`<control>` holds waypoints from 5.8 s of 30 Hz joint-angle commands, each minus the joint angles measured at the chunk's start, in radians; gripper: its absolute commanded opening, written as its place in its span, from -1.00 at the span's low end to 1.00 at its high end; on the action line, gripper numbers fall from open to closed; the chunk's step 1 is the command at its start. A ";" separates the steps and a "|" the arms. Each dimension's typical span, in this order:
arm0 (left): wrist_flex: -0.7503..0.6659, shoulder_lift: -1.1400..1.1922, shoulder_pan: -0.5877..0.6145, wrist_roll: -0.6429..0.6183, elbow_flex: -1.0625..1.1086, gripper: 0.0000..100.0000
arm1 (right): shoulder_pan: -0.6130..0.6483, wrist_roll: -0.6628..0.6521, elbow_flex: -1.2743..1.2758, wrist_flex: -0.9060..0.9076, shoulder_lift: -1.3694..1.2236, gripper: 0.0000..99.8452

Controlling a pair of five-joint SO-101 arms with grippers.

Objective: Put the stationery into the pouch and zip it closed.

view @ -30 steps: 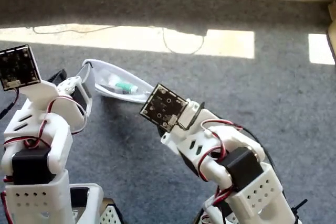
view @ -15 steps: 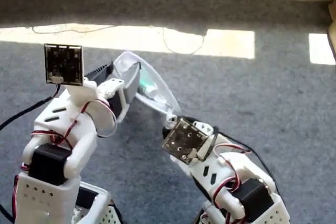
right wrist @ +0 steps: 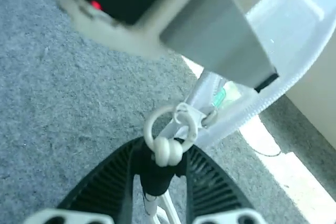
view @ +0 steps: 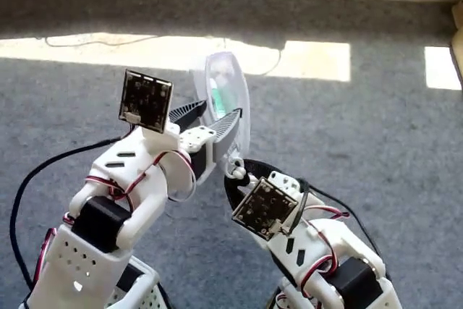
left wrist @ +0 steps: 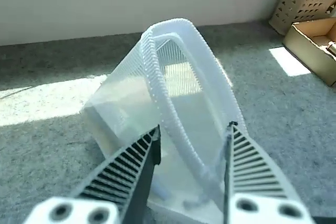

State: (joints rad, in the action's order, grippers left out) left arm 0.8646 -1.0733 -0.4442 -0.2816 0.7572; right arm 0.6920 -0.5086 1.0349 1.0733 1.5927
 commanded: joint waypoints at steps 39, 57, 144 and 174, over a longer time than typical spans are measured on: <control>0.325 -0.013 -0.199 0.287 -0.274 -0.50 | -0.051 0.008 -0.007 -0.035 0.008 -0.99; 0.486 -0.231 -0.025 0.247 -0.352 -0.50 | -0.053 0.017 -0.007 -0.058 0.008 -0.99; -0.331 -0.185 -0.131 0.624 0.433 -0.52 | -0.157 -0.021 -0.012 0.013 0.008 -0.99; -0.368 -0.197 -0.163 0.603 0.479 -0.99 | -0.162 -0.020 -0.012 0.007 0.008 -0.99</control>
State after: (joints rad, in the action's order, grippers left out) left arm 0.5148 -1.2574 -0.5930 0.3353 1.2467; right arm 0.5416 -0.5194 1.0349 1.0825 1.5957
